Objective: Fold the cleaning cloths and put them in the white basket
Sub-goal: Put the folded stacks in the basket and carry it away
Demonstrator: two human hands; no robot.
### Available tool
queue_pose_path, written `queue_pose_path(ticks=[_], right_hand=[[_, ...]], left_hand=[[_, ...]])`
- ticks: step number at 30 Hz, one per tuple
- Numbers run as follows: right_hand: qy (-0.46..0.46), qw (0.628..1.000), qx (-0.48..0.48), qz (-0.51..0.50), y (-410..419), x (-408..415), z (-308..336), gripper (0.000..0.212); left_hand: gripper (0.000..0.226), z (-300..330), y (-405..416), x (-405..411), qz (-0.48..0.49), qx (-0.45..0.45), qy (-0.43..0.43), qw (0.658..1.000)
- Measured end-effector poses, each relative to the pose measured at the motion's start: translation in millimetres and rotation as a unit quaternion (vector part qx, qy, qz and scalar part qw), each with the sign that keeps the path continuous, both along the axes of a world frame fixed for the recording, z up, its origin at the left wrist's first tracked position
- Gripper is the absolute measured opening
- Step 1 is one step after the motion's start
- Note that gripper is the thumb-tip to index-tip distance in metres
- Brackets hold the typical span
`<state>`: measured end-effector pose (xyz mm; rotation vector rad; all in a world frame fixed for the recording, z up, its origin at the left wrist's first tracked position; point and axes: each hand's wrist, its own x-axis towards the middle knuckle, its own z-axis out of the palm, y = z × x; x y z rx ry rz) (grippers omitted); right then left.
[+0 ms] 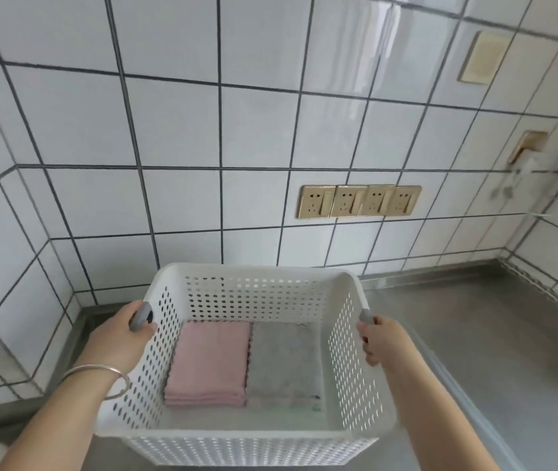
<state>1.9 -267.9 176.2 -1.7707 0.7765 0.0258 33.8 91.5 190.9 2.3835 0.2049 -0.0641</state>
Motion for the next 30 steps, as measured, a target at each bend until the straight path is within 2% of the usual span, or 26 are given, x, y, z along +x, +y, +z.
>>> queue_pose_path(ticks=[5, 10, 16, 22, 26, 30], right_hand=[[-0.014, 0.997, 0.012, -0.081, 6.8, -55.2, -8.2, 0.023], [-0.039, 0.982, 0.027, -0.183, 57.1, -130.7, -16.6, 0.019], [-0.025, 0.954, 0.015, -0.299, 127.8, -245.3, -17.1, 0.016], [-0.011, 0.914, 0.018, -0.404, 189.1, -379.1, -19.7, 0.019], [-0.030, 0.882, 0.028, -0.470, 228.1, -465.8, -19.9, 0.020], [-0.048, 0.846, 0.028, -0.530, 273.4, -556.9, -26.3, 0.023]], left_hand=[[0.025, -0.7, -0.2, -3.8, -0.073, -0.003, 0.013, 0.997], [0.010, 5.4, 18.2, -16.1, -0.174, -0.008, 0.006, 0.985], [0.010, 17.0, 34.5, -48.4, -0.305, -0.005, 0.001, 0.952], [0.032, 19.3, 26.4, -129.2, -0.411, -0.008, 0.012, 0.911], [0.037, 10.8, 19.3, -189.0, -0.450, 0.001, 0.013, 0.893], [0.042, -6.0, 10.8, -250.2, -0.491, -0.016, 0.051, 0.870]])
